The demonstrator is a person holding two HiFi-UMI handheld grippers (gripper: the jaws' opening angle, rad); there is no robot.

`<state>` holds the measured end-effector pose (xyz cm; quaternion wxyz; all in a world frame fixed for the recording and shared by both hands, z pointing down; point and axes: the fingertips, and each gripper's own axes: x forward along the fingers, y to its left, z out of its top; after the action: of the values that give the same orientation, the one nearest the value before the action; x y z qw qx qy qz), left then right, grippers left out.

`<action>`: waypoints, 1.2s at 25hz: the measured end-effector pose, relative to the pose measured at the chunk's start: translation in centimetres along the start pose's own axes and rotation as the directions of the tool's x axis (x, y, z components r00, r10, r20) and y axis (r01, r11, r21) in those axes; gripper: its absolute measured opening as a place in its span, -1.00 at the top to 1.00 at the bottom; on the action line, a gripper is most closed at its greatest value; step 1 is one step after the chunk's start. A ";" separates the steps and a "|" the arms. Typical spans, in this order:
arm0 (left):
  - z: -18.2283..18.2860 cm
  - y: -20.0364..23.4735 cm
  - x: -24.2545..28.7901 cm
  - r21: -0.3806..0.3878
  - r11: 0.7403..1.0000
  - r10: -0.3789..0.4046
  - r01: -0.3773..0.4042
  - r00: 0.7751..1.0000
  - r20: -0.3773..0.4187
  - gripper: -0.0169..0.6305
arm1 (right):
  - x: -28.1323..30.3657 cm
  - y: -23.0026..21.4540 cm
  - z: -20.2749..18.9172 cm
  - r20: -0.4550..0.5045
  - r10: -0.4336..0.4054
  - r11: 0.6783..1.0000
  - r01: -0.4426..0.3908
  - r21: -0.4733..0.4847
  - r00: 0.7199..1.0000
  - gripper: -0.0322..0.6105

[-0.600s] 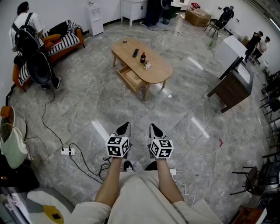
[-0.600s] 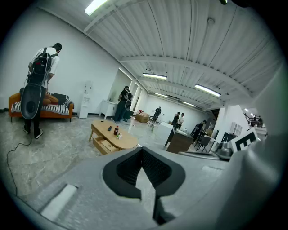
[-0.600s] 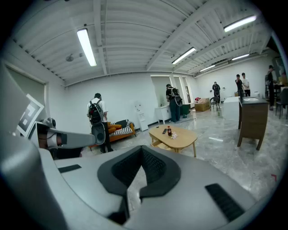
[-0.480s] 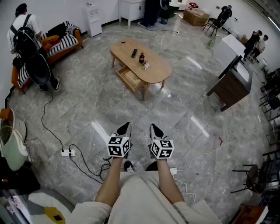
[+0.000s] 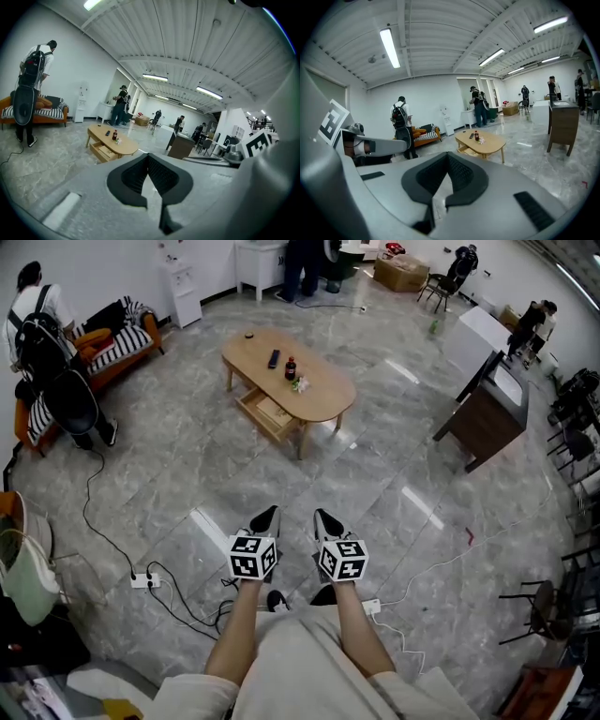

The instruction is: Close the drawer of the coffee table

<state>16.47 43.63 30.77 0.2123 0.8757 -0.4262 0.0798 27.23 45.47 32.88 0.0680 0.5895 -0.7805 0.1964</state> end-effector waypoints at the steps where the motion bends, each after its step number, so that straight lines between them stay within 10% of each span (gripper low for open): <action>1: 0.2 0.6 -0.3 -0.006 1.000 0.008 -0.008 1.000 0.003 0.92 | 0.3 0.2 0.0 0.000 -0.003 1.000 0.003 0.012 1.000 0.85; 15: -1.8 6.9 -0.9 -0.122 0.987 0.105 -0.107 0.994 -0.025 0.92 | 4.8 0.5 -0.7 -0.047 0.013 0.996 -0.009 0.087 0.999 0.85; 30: 4.8 20.6 2.0 -0.111 0.960 0.255 -0.256 0.967 -0.024 0.92 | 22.5 5.1 6.2 -0.041 0.154 0.979 -0.147 0.143 0.987 0.85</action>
<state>1.40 28.81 33.36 0.2516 0.7994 -0.5386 0.0864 16.56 24.12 33.72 0.0317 0.5267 -0.8053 0.2704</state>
